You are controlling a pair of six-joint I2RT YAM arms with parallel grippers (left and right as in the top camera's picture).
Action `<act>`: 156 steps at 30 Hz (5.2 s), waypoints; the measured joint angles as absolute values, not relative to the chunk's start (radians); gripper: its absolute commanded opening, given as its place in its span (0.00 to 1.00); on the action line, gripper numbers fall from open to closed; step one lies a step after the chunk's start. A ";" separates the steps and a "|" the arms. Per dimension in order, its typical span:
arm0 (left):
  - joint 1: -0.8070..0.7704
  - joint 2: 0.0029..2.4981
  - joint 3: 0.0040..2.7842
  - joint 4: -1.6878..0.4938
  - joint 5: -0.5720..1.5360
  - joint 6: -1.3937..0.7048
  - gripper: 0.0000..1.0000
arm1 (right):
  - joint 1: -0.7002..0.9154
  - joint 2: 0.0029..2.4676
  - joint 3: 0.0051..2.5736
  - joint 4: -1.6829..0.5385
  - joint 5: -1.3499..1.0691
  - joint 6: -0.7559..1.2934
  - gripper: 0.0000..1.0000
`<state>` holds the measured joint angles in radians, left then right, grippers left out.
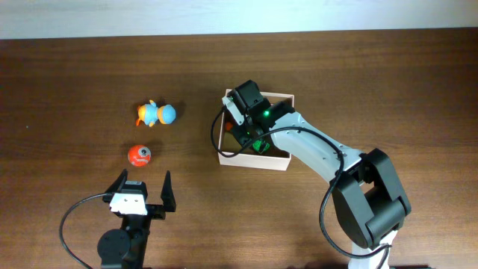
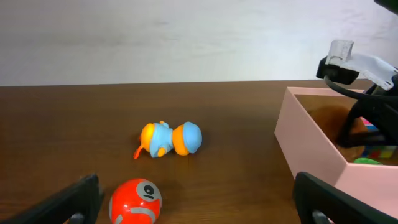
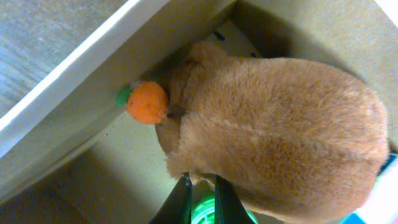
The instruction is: Pack container
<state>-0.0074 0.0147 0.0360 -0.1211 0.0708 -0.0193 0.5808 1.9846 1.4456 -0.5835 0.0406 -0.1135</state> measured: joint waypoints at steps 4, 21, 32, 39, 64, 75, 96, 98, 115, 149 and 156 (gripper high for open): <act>-0.007 0.015 0.036 -0.121 0.071 -0.019 0.99 | 0.581 1.985 1.446 -0.564 0.059 -0.129 0.09; -0.007 0.015 0.036 -0.121 0.071 -0.019 0.99 | 0.587 1.984 1.542 -0.707 0.063 -0.142 0.04; -0.007 0.015 0.036 -0.121 0.071 -0.019 0.99 | 0.616 1.870 1.782 -1.019 0.065 -0.102 0.93; -0.007 0.015 0.036 -0.121 0.071 -0.019 0.99 | 0.501 1.774 1.824 -1.087 0.111 0.070 0.99; -0.007 0.063 0.160 -0.186 0.193 -0.038 0.99 | -0.037 1.801 1.589 -1.081 0.096 0.365 0.99; -0.007 0.569 0.772 -0.519 0.210 0.036 0.99 | -0.037 1.810 1.474 -1.045 0.088 0.366 0.99; -0.007 1.464 1.421 -0.983 0.241 0.195 0.99 | -0.037 1.810 1.473 -1.043 0.086 0.366 0.99; -0.007 1.507 1.455 -0.976 0.244 0.203 0.99 | -0.037 1.810 1.473 -1.043 0.086 0.366 0.99; 0.047 1.744 1.665 -0.884 0.198 0.207 0.99 | -0.037 1.810 1.473 -1.043 0.086 0.367 0.99; -0.010 2.082 1.668 -1.020 0.151 0.130 1.00 | -0.037 1.810 1.473 -1.043 0.086 0.366 0.99; -0.010 2.107 1.668 -0.975 0.141 0.130 0.99 | -0.037 1.810 1.473 -1.043 0.086 0.366 0.99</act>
